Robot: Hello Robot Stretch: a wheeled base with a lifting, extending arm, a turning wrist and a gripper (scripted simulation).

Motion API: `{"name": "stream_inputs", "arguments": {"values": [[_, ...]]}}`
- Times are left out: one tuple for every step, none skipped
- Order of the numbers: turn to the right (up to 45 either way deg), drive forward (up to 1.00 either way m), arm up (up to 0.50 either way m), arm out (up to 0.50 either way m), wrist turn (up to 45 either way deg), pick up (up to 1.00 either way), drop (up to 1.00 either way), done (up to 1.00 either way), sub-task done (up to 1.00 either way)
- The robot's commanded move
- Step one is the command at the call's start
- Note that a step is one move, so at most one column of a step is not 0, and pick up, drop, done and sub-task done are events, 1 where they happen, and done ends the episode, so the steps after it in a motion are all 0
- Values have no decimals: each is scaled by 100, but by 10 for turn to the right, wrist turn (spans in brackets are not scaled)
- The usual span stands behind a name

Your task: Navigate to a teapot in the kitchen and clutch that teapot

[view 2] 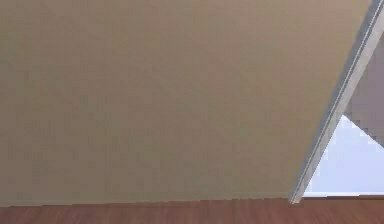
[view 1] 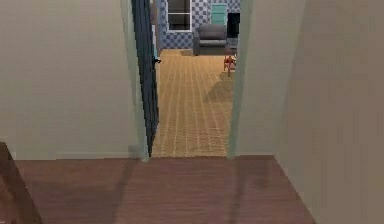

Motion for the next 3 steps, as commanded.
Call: {"name": "stream_inputs", "arguments": {"values": [[0, 100, 0, 0, 0, 0, 0, 0, 0], [0, 100, 0, 0, 0, 0, 0, 0, 0], [90, 0, 0, 0, 0, 0, 0, 0, 0]]}}
